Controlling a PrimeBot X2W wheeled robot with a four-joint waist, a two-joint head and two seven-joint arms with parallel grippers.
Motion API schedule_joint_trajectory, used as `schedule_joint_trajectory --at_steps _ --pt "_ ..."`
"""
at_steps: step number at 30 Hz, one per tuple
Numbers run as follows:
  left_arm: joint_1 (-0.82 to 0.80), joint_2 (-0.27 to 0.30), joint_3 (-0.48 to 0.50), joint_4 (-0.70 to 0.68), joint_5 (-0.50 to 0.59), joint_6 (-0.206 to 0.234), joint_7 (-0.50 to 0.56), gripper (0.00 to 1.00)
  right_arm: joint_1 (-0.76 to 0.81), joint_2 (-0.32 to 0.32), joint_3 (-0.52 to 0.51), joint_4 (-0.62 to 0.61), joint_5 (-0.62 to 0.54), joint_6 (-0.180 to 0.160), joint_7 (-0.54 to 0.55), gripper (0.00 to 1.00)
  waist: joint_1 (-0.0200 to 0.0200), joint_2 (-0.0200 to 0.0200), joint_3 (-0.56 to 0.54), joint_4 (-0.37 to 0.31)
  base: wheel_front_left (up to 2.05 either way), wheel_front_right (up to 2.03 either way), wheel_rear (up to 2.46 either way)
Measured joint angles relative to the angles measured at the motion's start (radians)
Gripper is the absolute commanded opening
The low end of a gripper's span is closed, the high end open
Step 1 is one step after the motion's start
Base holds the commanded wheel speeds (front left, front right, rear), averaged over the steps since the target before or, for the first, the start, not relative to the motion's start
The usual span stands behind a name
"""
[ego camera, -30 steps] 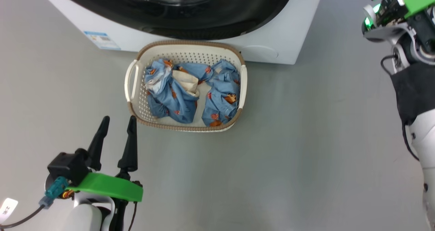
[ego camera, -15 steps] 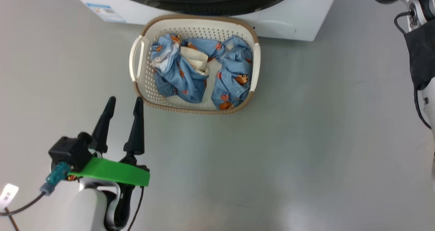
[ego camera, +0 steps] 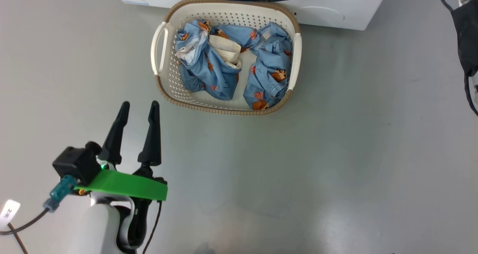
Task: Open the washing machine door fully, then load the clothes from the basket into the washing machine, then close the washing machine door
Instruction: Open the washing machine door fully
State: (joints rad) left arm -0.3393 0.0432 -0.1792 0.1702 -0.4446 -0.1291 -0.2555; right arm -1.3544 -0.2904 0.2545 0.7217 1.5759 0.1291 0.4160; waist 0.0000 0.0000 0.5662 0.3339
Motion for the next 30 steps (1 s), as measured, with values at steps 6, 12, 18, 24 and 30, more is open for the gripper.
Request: schedule_joint_trajectory --at_steps 6,12,18,24,30 --pt "-0.015 -0.003 0.000 0.000 -0.001 0.000 0.000 1.00 -0.003 -0.001 0.011 0.007 -0.001 0.000 0.007 0.00 0.0000 0.0000 -0.001 0.007 0.00 0.00 0.00" --pt "-0.014 -0.006 0.000 0.002 0.001 0.000 0.000 1.00 0.026 -0.001 0.028 0.000 -0.001 0.000 0.035 0.00 0.0000 0.0000 -0.026 0.003 0.00 0.00 0.00" --pt "-0.010 -0.005 0.000 0.003 0.011 0.000 0.000 1.00 0.080 0.005 0.047 -0.019 -0.001 0.000 0.060 0.00 0.0000 0.0000 -0.059 -0.005 0.00 0.00 0.00" --pt "0.008 -0.003 0.002 0.004 0.019 0.000 0.000 1.00 0.157 0.014 0.073 -0.044 -0.001 0.000 0.101 0.00 0.0000 0.0000 -0.104 -0.015 0.00 0.00 0.00" --pt "0.049 0.004 0.012 0.005 0.040 0.000 0.000 1.00 0.240 0.045 0.113 -0.092 0.002 0.000 0.145 0.00 0.0000 0.0000 -0.150 -0.023 0.00 0.00 0.00"
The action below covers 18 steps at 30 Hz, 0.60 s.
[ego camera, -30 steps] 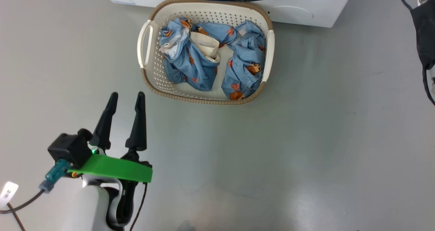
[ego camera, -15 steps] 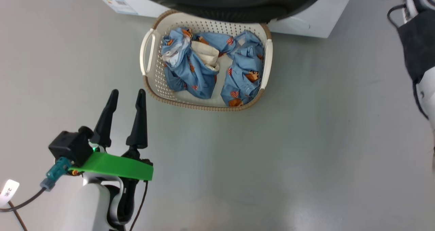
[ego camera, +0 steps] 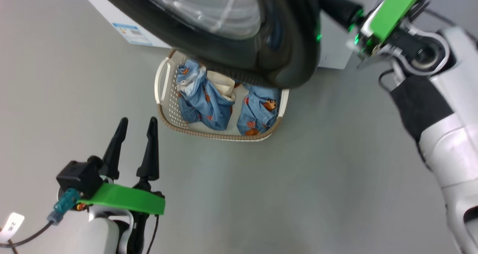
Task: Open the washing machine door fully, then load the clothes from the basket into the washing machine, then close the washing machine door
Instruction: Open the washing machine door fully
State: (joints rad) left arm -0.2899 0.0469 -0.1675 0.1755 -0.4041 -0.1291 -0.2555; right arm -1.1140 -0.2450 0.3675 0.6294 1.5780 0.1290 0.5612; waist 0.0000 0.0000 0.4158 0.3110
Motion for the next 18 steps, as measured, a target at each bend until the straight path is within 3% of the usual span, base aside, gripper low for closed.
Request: schedule_joint_trajectory --at_steps 18 --pt "0.089 0.008 0.030 0.002 0.025 0.000 0.000 1.00 0.225 0.060 0.072 -0.145 0.018 0.000 0.090 0.00 0.0000 0.0000 -0.128 -0.012 0.00 0.00 0.00"
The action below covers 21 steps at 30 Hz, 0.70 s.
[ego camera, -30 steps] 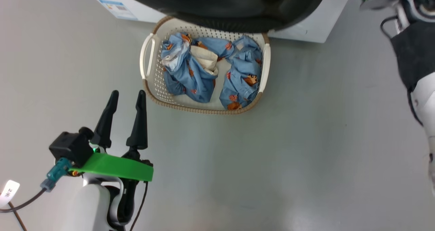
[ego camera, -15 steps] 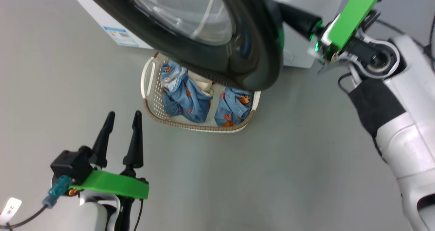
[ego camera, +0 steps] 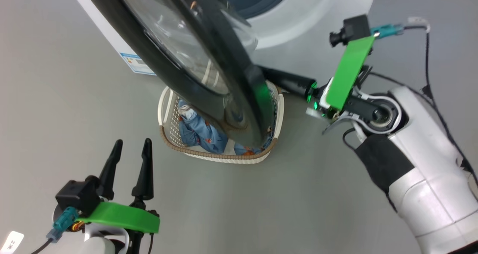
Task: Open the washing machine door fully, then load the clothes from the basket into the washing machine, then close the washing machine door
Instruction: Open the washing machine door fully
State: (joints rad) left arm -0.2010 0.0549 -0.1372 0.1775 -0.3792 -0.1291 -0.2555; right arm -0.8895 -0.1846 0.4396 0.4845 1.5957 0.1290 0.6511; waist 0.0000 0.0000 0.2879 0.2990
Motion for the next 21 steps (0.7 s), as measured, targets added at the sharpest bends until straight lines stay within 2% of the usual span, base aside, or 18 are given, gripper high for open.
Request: schedule_joint_trajectory --at_steps 21 --pt "0.038 0.003 -0.010 -0.005 0.007 0.000 0.000 1.00 0.114 0.064 0.060 -0.077 0.008 0.000 0.051 0.00 0.0000 0.0000 -0.060 0.024 0.00 0.00 0.00"
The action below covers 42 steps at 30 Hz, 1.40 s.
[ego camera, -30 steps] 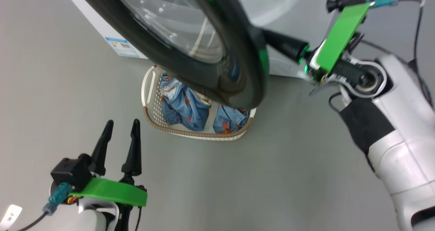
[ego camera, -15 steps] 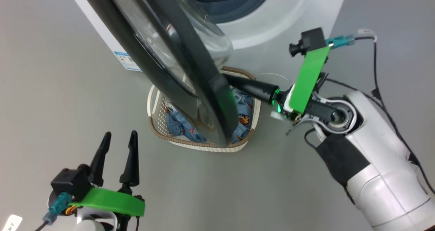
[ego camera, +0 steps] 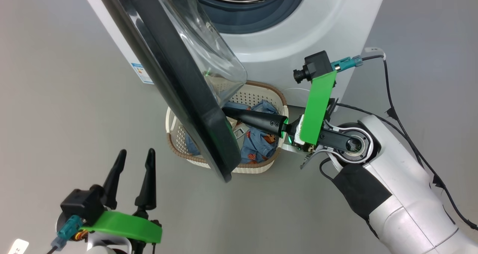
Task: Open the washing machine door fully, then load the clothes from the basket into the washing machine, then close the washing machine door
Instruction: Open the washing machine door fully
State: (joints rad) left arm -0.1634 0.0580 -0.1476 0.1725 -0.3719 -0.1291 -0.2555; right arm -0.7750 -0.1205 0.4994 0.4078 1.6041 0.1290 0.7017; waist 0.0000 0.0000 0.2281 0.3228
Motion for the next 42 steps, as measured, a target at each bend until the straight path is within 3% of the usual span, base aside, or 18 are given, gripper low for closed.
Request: schedule_joint_trajectory --at_steps 4,5,7,9,19,42 --pt "0.002 0.019 -0.008 -0.001 0.000 0.000 0.000 1.00 0.002 0.001 -0.008 -0.003 -0.006 0.000 -0.019 0.00 0.0000 0.0000 -0.008 -0.010 0.00 0.00 0.00" --pt "0.002 0.022 -0.010 -0.001 0.000 0.000 0.000 1.00 0.006 0.001 -0.012 -0.004 -0.012 0.000 -0.027 0.11 0.0000 0.0000 -0.010 -0.013 0.00 0.00 0.00" --pt "0.002 0.028 -0.020 -0.002 -0.002 0.000 0.000 1.00 0.025 0.000 -0.023 -0.008 -0.018 0.000 -0.046 0.44 0.0000 0.0000 -0.016 -0.020 0.00 0.00 0.00" --pt "0.002 0.037 -0.035 -0.002 -0.002 0.000 0.000 1.00 0.050 -0.005 -0.029 -0.009 -0.035 0.000 -0.070 1.00 0.0000 0.0000 -0.023 -0.028 0.00 0.00 0.00" --pt "0.042 0.085 -0.038 -0.001 -0.014 0.000 0.000 1.00 0.162 -0.065 -0.027 -0.017 -0.100 0.000 -0.187 1.00 0.0000 0.0000 -0.064 -0.080 0.00 0.00 0.00" --pt "0.128 0.107 0.001 0.000 -0.012 0.000 0.000 1.00 0.383 -0.187 -0.028 0.025 -0.183 0.000 -0.549 1.00 0.0000 0.0000 -0.159 -0.216 0.00 0.00 0.00"
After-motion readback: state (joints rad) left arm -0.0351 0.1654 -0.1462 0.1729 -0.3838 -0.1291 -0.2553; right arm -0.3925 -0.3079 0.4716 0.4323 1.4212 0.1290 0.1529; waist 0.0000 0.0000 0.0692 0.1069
